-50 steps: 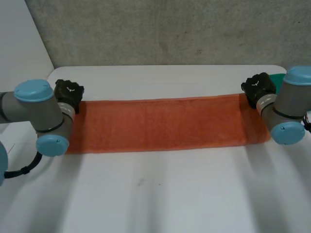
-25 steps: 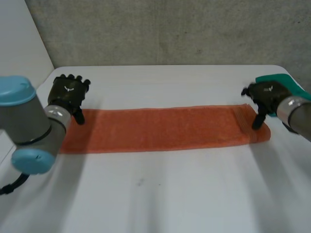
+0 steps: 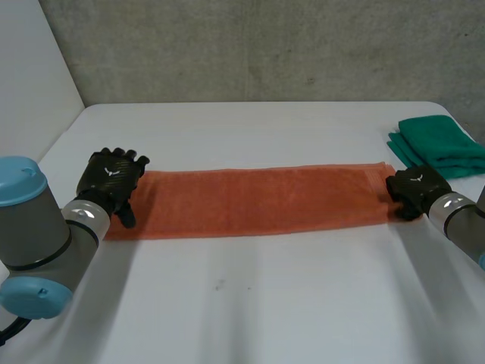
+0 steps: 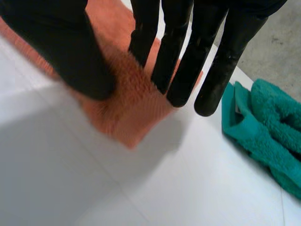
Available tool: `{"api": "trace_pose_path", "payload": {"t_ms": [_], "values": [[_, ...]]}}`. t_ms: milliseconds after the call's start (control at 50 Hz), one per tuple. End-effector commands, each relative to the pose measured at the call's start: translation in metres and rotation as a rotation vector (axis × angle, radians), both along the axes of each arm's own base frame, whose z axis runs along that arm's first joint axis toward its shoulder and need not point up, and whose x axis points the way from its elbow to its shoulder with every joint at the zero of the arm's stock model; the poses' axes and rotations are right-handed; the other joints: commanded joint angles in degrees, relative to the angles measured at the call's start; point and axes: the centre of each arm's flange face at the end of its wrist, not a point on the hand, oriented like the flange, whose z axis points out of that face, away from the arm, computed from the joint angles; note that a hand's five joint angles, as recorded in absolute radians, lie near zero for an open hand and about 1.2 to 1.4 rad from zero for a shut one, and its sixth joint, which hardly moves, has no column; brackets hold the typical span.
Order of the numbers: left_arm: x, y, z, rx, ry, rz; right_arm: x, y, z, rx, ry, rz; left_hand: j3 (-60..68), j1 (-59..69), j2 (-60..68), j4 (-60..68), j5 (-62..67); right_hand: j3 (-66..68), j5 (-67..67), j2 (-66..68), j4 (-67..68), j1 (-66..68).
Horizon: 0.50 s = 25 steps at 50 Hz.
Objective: Fold the laundry.
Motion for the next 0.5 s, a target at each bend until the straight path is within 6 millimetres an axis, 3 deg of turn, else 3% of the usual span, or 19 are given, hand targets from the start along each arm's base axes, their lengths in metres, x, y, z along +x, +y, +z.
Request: {"api": "trace_pose_path", "payload": {"t_ms": [20, 120, 280, 340, 420, 440, 480, 500], "values": [[-0.001, 0.001, 0.001, -0.001, 0.001, -0.003, -0.029, -0.009, 0.005, -0.024, 0.060, -0.115, -1.5, -0.3, -1.1, -1.0, -2.2, 25.3, 27.0, 25.0, 25.2, 32.7], [0.000, 0.002, 0.004, -0.009, 0.002, 0.000, -0.059, -0.011, 0.034, -0.088, 0.100, -0.191, -1.5, -0.3, -1.1, -1.0, -2.2, 25.3, 27.0, 25.0, 25.2, 32.7], [0.002, 0.009, 0.007, -0.010, 0.003, -0.003, -0.123, -0.021, 0.046, -0.149, 0.330, -0.286, -1.7, -0.4, -1.3, -1.2, -2.4, 25.3, 27.0, 25.0, 25.2, 32.7], [0.002, 0.012, 0.008, -0.012, 0.004, -0.005, -0.131, -0.023, 0.051, -0.169, 0.404, -0.293, -1.8, -0.6, -1.4, -1.3, -2.6, 25.3, 27.0, 25.0, 25.2, 32.7], [0.003, 0.013, 0.010, -0.015, 0.005, -0.003, -0.095, -0.020, 0.066, -0.231, 0.405, -0.219, -1.7, -0.4, -1.3, -1.2, -2.4, 25.3, 27.0, 25.0, 25.2, 32.7], [0.003, 0.013, 0.011, -0.016, 0.005, -0.003, -0.069, -0.016, 0.075, -0.274, 0.379, -0.164, -1.8, -0.6, -1.4, -1.3, -2.6, 25.3, 27.0, 25.0, 25.2, 32.7], [0.003, 0.014, 0.013, -0.023, 0.008, -0.001, -0.042, -0.010, 0.083, -0.308, 0.349, -0.109, -1.8, -0.6, -1.4, -1.3, -2.6, 25.3, 27.0, 25.0, 25.2, 32.7], [0.003, 0.014, 0.014, -0.025, 0.007, -0.002, -0.016, -0.002, 0.089, -0.335, 0.322, -0.050, -1.8, -0.6, -1.4, -1.3, -2.6, 25.3, 27.0, 25.0, 25.2, 32.7]]}}
